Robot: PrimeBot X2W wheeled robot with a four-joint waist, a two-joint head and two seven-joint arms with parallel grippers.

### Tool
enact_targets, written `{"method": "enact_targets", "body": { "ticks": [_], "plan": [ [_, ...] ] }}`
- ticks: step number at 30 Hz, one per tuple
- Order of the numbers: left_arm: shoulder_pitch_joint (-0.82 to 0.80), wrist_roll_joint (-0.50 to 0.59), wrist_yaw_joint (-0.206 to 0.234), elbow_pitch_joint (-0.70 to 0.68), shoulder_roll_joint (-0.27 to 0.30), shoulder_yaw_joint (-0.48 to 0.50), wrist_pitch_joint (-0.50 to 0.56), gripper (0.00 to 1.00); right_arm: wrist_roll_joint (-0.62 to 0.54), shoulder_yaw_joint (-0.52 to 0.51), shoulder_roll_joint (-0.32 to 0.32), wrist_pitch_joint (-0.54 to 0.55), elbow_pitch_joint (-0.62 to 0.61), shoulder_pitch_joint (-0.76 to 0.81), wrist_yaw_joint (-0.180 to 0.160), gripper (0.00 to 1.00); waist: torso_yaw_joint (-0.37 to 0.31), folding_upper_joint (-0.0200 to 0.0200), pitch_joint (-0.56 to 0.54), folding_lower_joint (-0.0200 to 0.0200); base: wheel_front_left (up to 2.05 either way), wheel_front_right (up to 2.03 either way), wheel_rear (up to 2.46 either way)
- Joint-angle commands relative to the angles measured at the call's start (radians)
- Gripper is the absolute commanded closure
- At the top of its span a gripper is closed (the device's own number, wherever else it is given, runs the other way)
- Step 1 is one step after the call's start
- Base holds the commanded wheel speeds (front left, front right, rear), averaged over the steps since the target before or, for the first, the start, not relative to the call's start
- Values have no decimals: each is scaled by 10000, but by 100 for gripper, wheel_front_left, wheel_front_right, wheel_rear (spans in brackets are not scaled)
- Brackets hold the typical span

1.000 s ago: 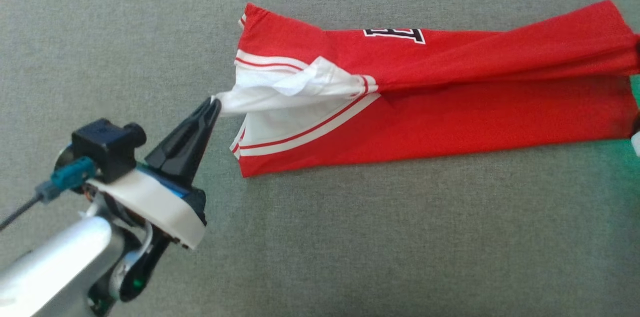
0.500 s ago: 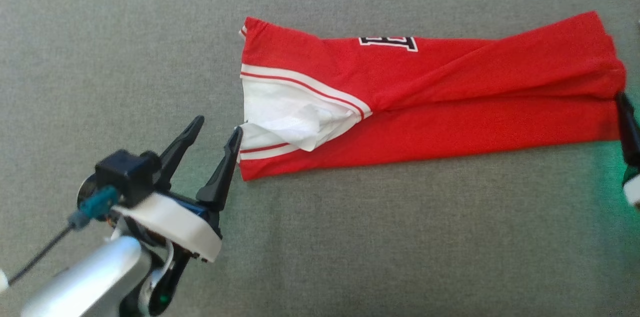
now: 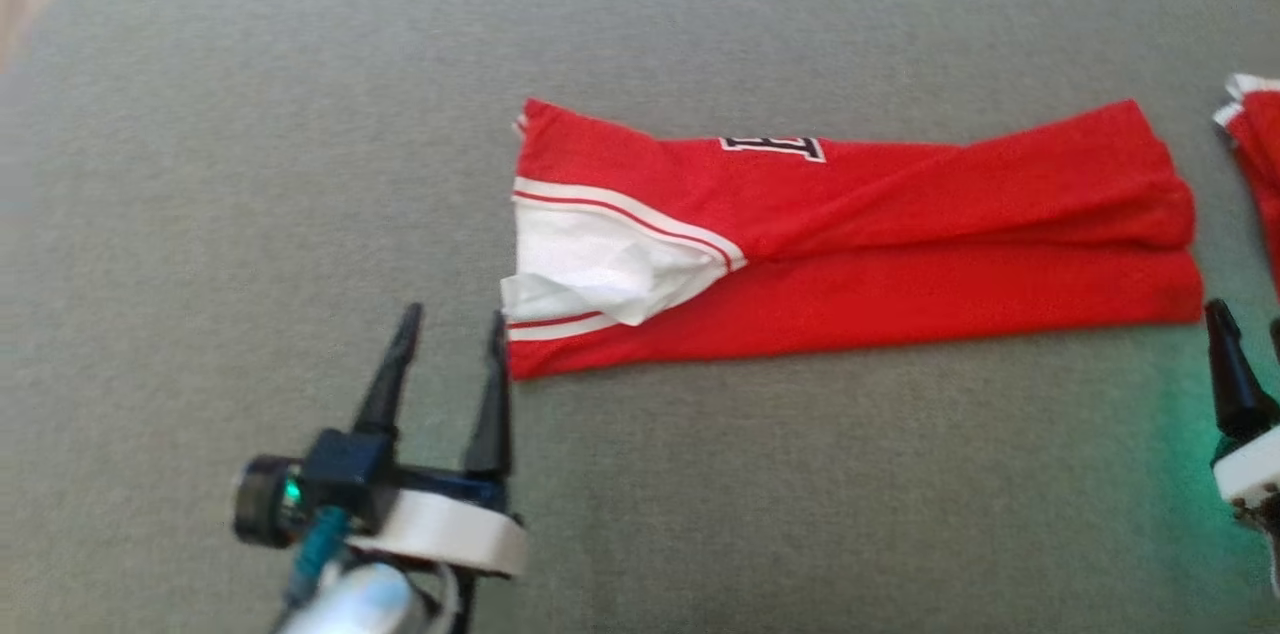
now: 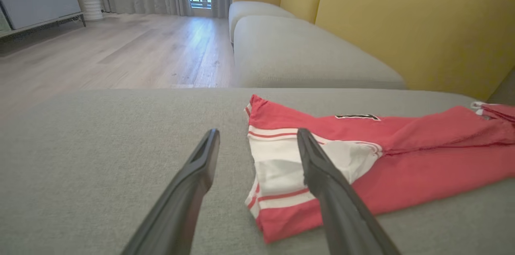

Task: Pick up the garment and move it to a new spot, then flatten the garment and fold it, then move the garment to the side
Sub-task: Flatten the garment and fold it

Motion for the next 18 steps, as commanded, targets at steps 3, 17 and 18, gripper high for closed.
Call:
{"method": "enact_targets", "body": {
  "ticks": [3, 17, 18],
  "plan": [
    [364, 903, 118, -377, -610, 947, -119, 0, -266, -361, -31, 106, 15, -132, -9, 0, 584, -1, -252, 3, 0, 0, 0],
    [1903, 4028, -1058, -231, -2821, 2885, -123, 0, -1686, -2263, -8, 1019, 2246, -1876, -9, 0, 1853, -1, 223, 3, 0, 0, 0],
    [1933, 4130, -1136, -209, -2886, 2968, -123, 0, -1754, -2304, -24, 1122, 2414, -1926, -9, 0, 1876, -1, 242, 3, 0, 0, 0]
  ]
}}
